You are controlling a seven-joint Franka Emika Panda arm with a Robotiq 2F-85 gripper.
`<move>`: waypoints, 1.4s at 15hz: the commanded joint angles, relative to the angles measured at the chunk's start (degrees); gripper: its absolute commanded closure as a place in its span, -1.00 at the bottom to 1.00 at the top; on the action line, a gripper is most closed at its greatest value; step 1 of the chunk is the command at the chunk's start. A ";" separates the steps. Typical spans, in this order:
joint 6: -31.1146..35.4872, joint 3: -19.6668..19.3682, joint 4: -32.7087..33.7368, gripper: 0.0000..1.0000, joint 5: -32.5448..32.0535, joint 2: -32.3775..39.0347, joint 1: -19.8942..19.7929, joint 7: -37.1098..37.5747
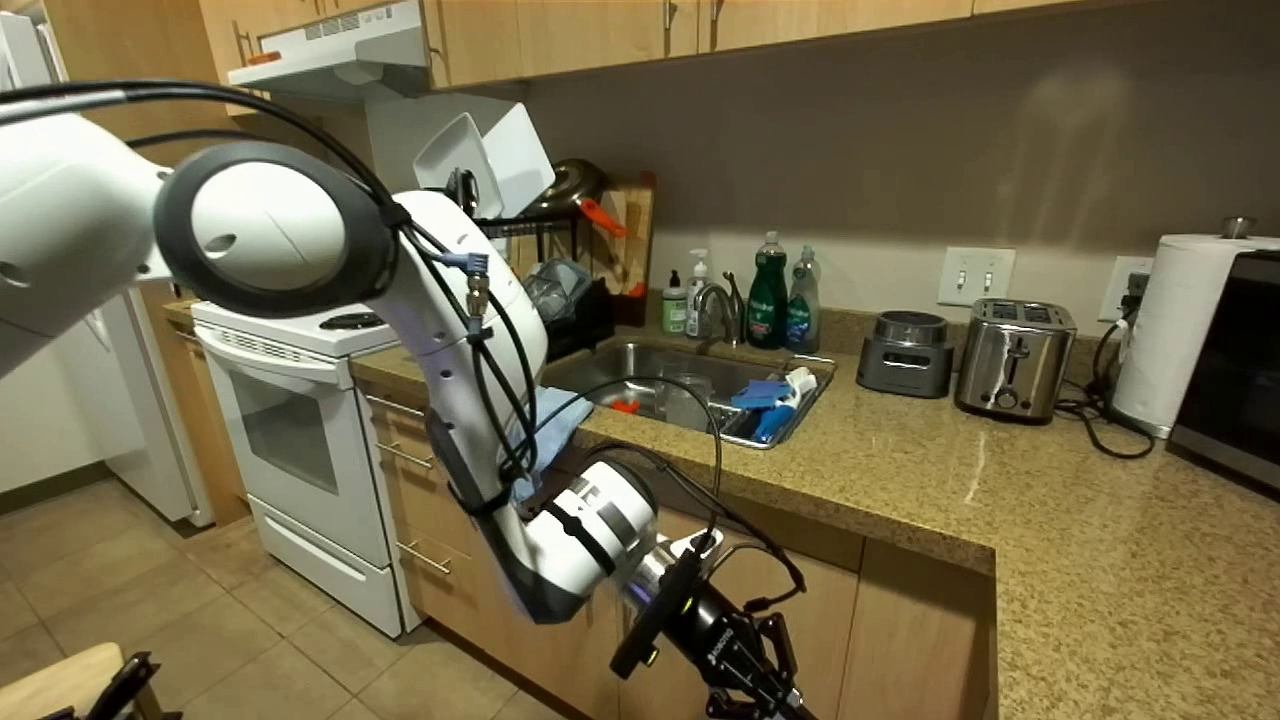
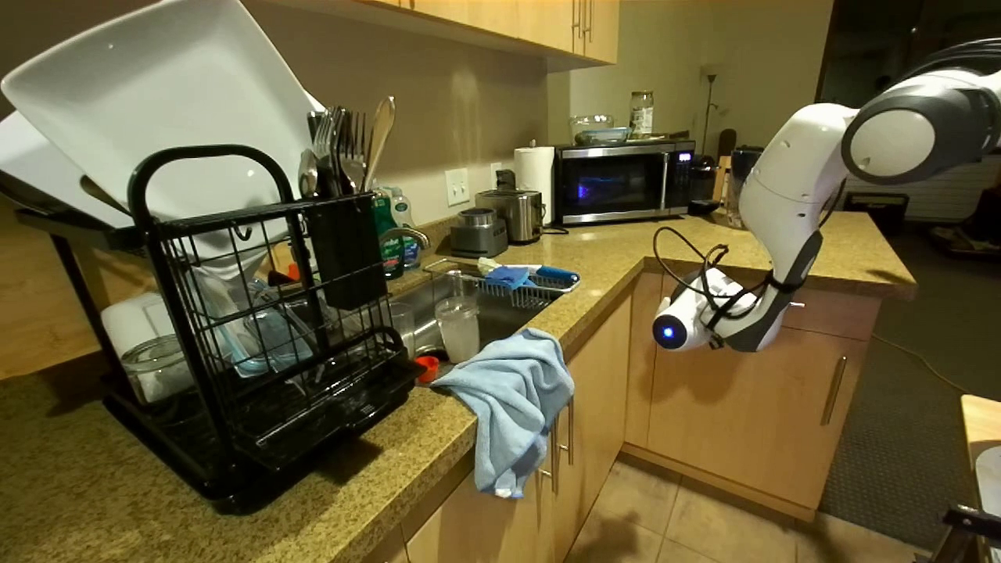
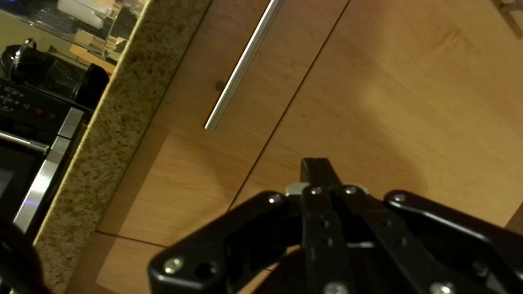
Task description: Close the drawer
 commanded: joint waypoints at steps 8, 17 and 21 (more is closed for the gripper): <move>0.27 2.45 -8.71 0.98 -4.67 -6.99 -2.40 5.61; 0.31 2.50 -8.72 0.98 -4.66 -7.01 -2.40 5.61; 0.31 2.50 -8.72 0.98 -4.66 -7.00 -2.40 5.62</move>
